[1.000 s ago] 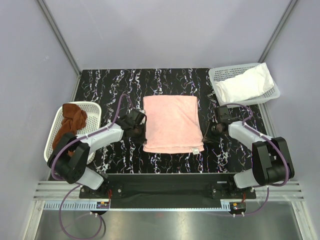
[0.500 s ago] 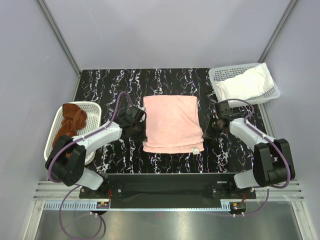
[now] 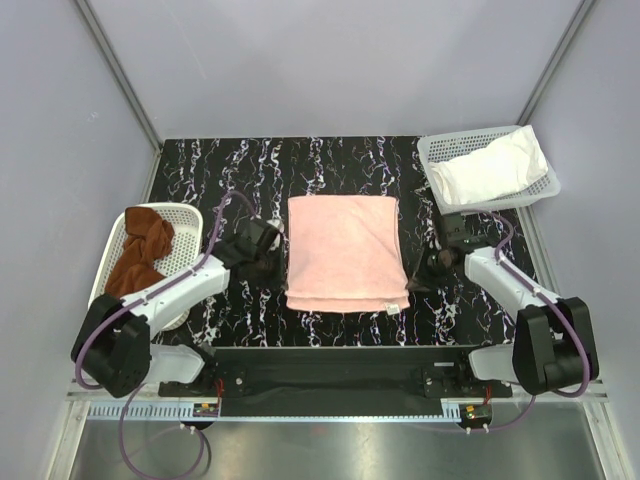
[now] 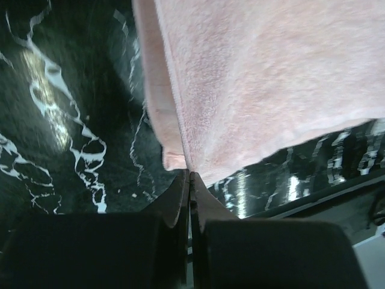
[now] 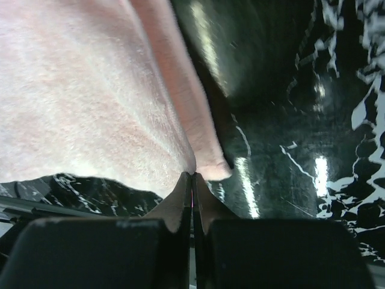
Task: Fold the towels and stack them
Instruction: Fold the towel
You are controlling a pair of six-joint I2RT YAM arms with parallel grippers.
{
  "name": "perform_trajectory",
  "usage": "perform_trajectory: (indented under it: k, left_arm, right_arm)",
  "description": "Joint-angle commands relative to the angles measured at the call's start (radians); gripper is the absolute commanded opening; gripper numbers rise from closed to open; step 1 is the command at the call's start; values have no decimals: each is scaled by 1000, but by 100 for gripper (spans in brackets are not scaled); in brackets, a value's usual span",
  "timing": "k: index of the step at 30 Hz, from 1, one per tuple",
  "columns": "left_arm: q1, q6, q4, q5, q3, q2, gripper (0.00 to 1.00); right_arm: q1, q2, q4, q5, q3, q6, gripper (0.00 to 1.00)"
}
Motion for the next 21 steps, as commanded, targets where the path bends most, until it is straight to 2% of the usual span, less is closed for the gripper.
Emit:
perform_trajectory:
  k: [1, 7, 10, 11, 14, 17, 21]
  left_arm:
    - [3, -16, 46, 28, -63, 29, 0]
    - [4, 5, 31, 20, -19, 51, 0]
    - [6, 16, -15, 34, 79, 58, 0]
    - [6, 16, -38, 34, 115, 58, 0]
    - [4, 5, -109, 54, 176, 20, 0]
    - [3, -29, -74, 111, 70, -46, 0]
    - [1, -76, 23, 138, -106, -66, 0]
  right_arm:
    - [7, 26, 58, -30, -88, 63, 0]
    - [6, 12, 95, -47, -70, 48, 0]
    - [6, 16, 29, -40, 31, 19, 0]
    - [6, 13, -35, -33, 98, 16, 0]
    - [6, -46, -173, -1, 159, 24, 0]
    - [4, -121, -197, -9, 55, 70, 0]
    - [6, -201, -110, -47, -117, 152, 0]
